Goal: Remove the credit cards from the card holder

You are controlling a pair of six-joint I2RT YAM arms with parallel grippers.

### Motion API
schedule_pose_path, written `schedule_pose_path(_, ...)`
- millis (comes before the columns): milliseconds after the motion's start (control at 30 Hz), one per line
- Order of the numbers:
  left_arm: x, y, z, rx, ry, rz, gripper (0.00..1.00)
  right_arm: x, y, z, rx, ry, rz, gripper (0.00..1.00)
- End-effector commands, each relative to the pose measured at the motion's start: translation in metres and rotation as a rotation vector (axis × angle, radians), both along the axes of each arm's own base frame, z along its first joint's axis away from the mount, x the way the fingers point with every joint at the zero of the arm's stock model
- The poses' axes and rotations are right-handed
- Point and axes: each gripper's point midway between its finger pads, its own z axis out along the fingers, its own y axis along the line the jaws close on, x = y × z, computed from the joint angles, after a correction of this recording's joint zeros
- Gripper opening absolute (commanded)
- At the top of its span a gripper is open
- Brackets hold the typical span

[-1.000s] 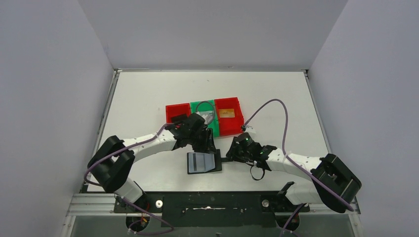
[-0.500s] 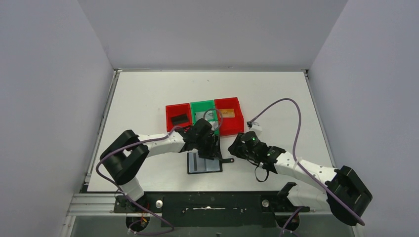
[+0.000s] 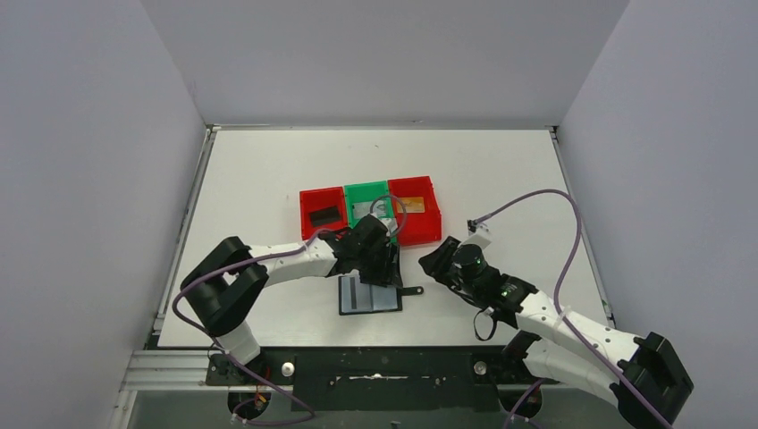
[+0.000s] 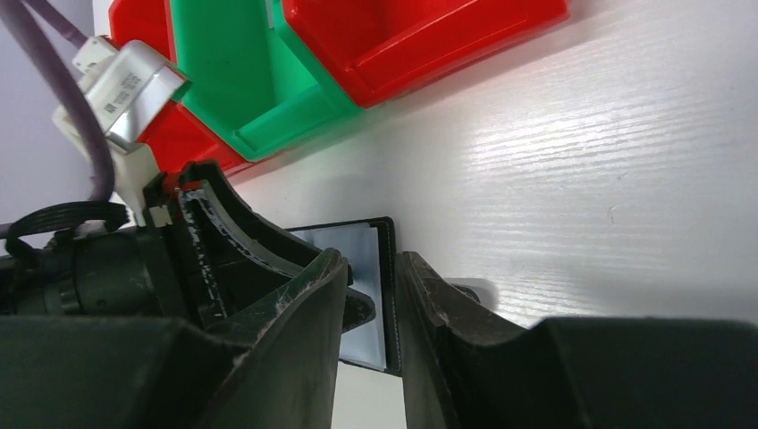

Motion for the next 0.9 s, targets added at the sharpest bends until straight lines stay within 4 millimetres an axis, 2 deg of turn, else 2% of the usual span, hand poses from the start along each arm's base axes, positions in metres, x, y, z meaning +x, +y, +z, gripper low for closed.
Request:
schedule_pose_path(0,0.019,-0.007,0.040,-0.050,-0.127,0.002,0.47,0.013,0.001,0.021,0.091,-0.071,-0.063,0.28)
schedule_pose_path(100,0.018,-0.006,0.045,-0.063,-0.140,0.003,0.48,0.011,0.000,0.020,0.123,-0.074,-0.072,0.29)
schedule_pose_path(333,0.025,0.001,0.059,-0.087,-0.191,0.046,0.48,0.010,0.011,0.042,0.183,-0.141,-0.011,0.30)
schedule_pose_path(500,0.029,0.008,0.065,-0.102,-0.216,0.087,0.48,0.009,0.015,0.047,0.192,-0.162,0.021,0.29)
schedule_pose_path(633,0.031,0.015,0.059,-0.107,-0.181,0.107,0.47,0.004,0.034,0.060,0.221,-0.216,0.135,0.26)
schedule_pose_path(867,0.026,0.014,0.040,-0.155,-0.078,0.102,0.35,-0.014,0.060,0.055,0.187,-0.269,0.280,0.19)
